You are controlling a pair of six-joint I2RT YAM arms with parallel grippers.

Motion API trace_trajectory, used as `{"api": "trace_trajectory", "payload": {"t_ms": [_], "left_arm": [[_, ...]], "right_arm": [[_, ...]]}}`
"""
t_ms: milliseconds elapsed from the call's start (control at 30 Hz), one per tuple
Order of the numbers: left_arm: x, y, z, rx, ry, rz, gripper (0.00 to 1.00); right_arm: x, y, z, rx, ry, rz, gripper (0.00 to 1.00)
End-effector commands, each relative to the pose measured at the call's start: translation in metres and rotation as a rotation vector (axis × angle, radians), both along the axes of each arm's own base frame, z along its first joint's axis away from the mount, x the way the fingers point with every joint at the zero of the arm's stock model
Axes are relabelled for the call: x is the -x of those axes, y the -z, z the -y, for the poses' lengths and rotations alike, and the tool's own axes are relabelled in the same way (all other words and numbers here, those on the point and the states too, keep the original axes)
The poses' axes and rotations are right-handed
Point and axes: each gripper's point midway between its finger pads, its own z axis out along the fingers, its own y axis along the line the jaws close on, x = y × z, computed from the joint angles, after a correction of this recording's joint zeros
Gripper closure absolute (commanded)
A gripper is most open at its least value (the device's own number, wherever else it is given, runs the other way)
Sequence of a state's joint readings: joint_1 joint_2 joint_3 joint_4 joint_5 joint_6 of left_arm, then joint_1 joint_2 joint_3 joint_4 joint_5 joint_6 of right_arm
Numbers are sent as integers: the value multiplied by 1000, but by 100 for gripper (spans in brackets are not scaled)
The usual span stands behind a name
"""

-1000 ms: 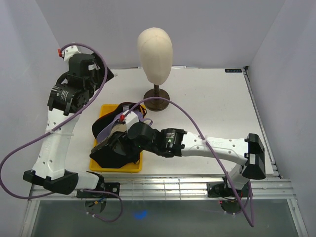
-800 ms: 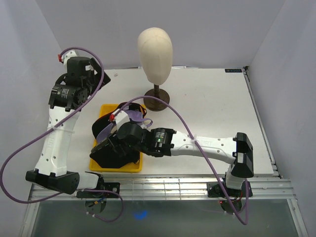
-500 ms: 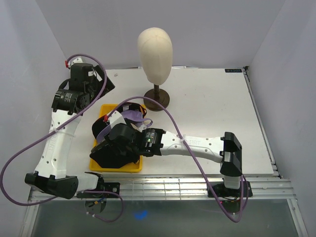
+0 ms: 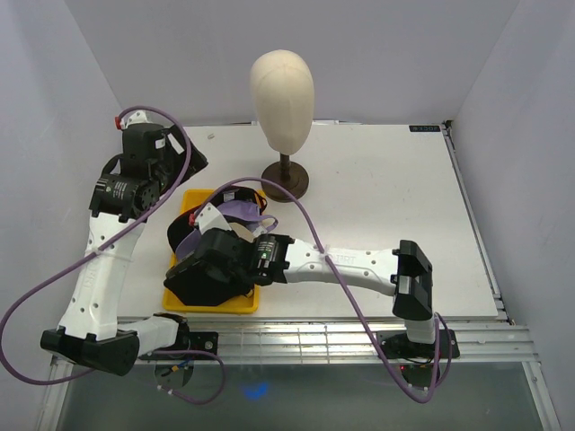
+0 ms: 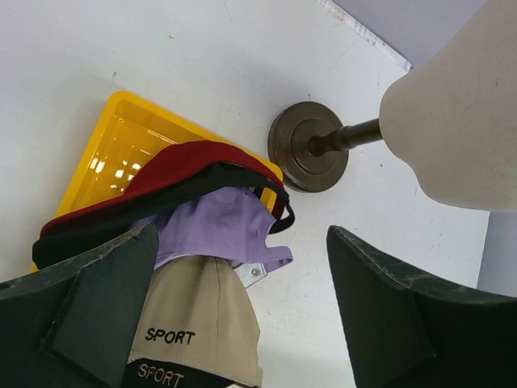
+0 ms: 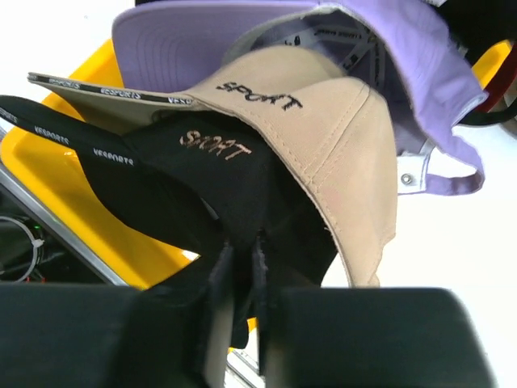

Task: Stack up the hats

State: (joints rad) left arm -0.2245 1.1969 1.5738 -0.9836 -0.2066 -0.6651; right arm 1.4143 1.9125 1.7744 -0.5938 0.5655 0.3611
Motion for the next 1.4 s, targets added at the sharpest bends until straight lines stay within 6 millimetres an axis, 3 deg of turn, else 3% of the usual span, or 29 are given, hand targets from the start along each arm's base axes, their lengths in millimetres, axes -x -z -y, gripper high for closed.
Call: {"api": "trace_trajectory", "payload": {"t_ms": [0, 133, 233, 533, 700, 900, 1067, 1100, 1167, 1200, 1233, 1267, 1300, 1333, 1367], "left_arm": [[2, -10, 1, 6, 23, 52, 5], [2, -9, 7, 23, 52, 59, 6], [2, -10, 10, 26, 67, 61, 7], [-2, -28, 18, 41, 116, 101, 7], [-3, -36, 23, 52, 145, 119, 7], [-1, -46, 33, 69, 203, 149, 7], [6, -64, 54, 121, 328, 218, 7], [7, -66, 56, 127, 341, 224, 8], [10, -71, 62, 149, 376, 239, 8], [10, -72, 65, 160, 387, 243, 8], [10, -72, 68, 171, 397, 243, 8], [11, -75, 70, 180, 411, 255, 7], [13, -75, 75, 197, 437, 254, 7], [13, -78, 78, 216, 446, 263, 5], [14, -79, 81, 227, 461, 268, 3]], "right_arm": [[-4, -56, -4, -107, -2, 51, 87], [8, -112, -3, -267, -91, 59, 89], [15, -142, 1, -348, -132, 62, 91], [41, -211, 8, -564, -247, 27, 92], [50, -223, 18, -631, -292, 12, 92], [52, -262, 41, -727, -325, 62, 92], [70, -289, 55, -792, -477, 60, 92], [66, -298, 65, -810, -485, 71, 92], [71, -297, 75, -816, -546, 55, 92], [59, -305, 90, -842, -537, 76, 92], [57, -305, 95, -858, -551, 58, 92], [64, -293, 98, -848, -626, 16, 92], [54, -298, 111, -872, -629, 31, 92], [64, -304, 116, -904, -707, 12, 92], [61, -300, 119, -908, -716, 0, 92]]}}
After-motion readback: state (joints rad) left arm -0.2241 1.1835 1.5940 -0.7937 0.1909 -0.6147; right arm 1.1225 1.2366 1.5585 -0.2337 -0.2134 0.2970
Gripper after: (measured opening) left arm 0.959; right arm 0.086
